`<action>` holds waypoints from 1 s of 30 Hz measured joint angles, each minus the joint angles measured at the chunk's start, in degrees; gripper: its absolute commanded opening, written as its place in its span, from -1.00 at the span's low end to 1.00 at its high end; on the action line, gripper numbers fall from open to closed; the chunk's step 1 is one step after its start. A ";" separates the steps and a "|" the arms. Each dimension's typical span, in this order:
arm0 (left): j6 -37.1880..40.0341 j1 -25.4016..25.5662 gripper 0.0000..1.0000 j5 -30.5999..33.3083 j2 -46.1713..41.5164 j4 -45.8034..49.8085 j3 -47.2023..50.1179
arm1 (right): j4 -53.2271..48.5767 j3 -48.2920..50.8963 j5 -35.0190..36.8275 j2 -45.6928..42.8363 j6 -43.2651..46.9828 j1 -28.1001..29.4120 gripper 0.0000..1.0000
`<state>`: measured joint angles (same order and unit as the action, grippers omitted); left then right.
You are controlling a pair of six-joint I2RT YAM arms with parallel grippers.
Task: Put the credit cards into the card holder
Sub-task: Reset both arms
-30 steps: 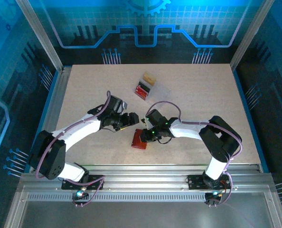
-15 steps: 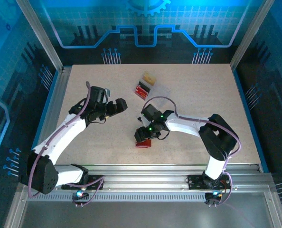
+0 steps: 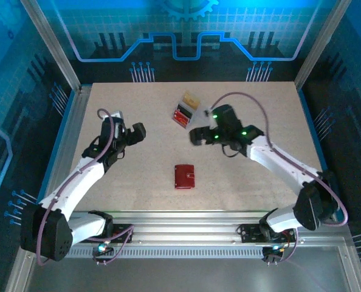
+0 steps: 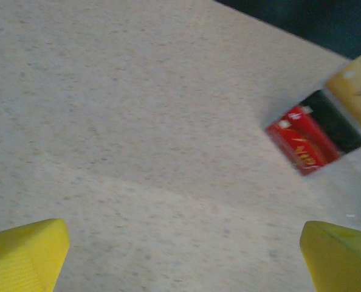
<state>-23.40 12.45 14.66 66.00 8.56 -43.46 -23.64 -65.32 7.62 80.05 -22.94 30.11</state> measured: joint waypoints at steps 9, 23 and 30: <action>12.13 -8.59 0.98 7.30 8.35 -25.03 13.90 | 18.95 23.30 19.96 -5.90 8.94 -16.20 1.00; 20.65 -9.92 0.98 2.86 22.86 -57.64 23.10 | 51.87 35.91 9.27 4.72 18.75 -25.35 1.00; 22.34 -8.96 0.98 2.40 22.88 -61.92 23.04 | 63.56 41.70 6.93 5.84 20.06 -25.16 1.00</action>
<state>-1.06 3.49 17.06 88.88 -53.36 -20.43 39.92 -23.62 14.55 85.89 -2.87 4.95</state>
